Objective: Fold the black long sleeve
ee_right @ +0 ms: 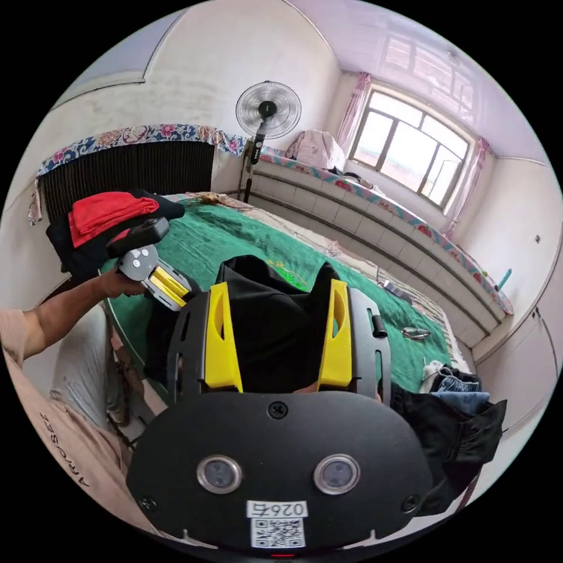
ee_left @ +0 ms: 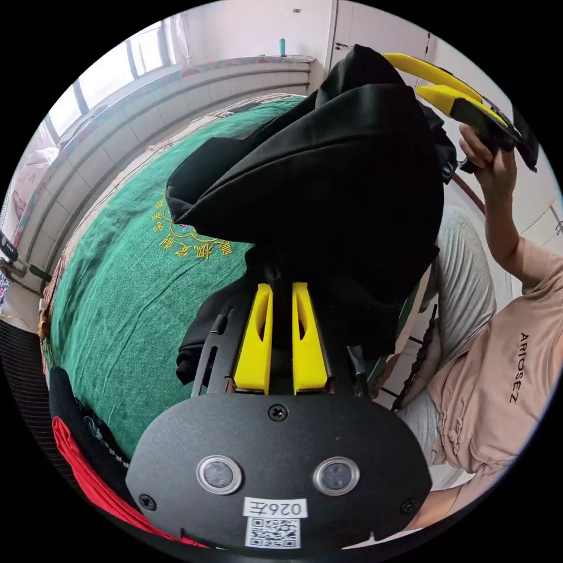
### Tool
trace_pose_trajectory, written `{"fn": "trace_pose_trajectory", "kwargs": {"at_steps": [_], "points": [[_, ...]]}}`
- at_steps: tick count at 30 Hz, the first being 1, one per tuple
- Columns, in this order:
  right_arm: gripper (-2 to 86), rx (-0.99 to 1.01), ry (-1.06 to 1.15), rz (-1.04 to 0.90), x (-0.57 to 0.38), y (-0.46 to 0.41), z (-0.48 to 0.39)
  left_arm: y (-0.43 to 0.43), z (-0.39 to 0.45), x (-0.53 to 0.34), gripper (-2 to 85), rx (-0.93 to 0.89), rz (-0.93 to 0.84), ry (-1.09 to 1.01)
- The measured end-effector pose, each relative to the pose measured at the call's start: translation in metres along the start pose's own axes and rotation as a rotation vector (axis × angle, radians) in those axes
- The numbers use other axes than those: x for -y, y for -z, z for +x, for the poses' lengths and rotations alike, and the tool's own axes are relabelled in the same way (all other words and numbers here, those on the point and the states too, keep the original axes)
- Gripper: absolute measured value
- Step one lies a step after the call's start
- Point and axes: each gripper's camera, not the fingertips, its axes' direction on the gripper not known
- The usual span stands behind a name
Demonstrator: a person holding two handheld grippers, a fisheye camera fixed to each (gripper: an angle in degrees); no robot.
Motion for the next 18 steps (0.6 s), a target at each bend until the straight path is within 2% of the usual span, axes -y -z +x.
{"fn": "trace_pose_trajectory", "kwargs": {"at_steps": [3,4,5,6,7,8,9,10,12,15,18], "points": [[9.6,-0.140,-0.065,0.218,-0.011,0.036,-0.015,0.026,0.009,-0.024,4.8,-0.039,0.083,0.024],[8.2,-0.105,-0.059,0.239,-0.013,0.039,-0.017,0.031,0.011,-0.028,4.7,-0.048,0.102,0.028],[5.6,0.031,-0.011,0.195,-0.010,0.033,-0.023,0.041,0.014,-0.037,4.6,-0.066,0.139,0.037],[7.6,0.144,0.038,0.057,-0.003,0.010,-0.032,0.051,0.018,-0.046,4.5,-0.083,0.174,0.048],[8.6,0.169,0.072,-0.027,0.000,-0.005,-0.038,0.055,0.019,-0.050,4.4,-0.092,0.192,0.053],[13.4,0.157,0.131,-0.187,0.002,-0.039,-0.049,0.065,0.023,-0.060,4.3,-0.110,0.228,0.066],[14.2,0.106,0.179,-0.333,-0.002,-0.071,-0.056,0.076,0.026,-0.069,4.0,-0.134,0.267,0.082],[12.5,0.086,0.198,-0.399,-0.005,-0.084,-0.058,0.082,0.028,-0.074,3.8,-0.150,0.282,0.088],[0.9,0.206,0.112,-0.540,-0.011,-0.102,-0.038,0.106,0.038,-0.090,3.3,-0.161,0.325,0.116],[-0.8,0.414,-0.113,-0.422,-0.006,-0.053,0.016,0.161,0.055,-0.115,2.9,-0.135,0.436,0.134],[-1.2,0.378,-0.219,-0.249,-0.005,0.031,0.060,0.233,0.079,-0.145,2.7,-0.072,0.594,0.160]]}}
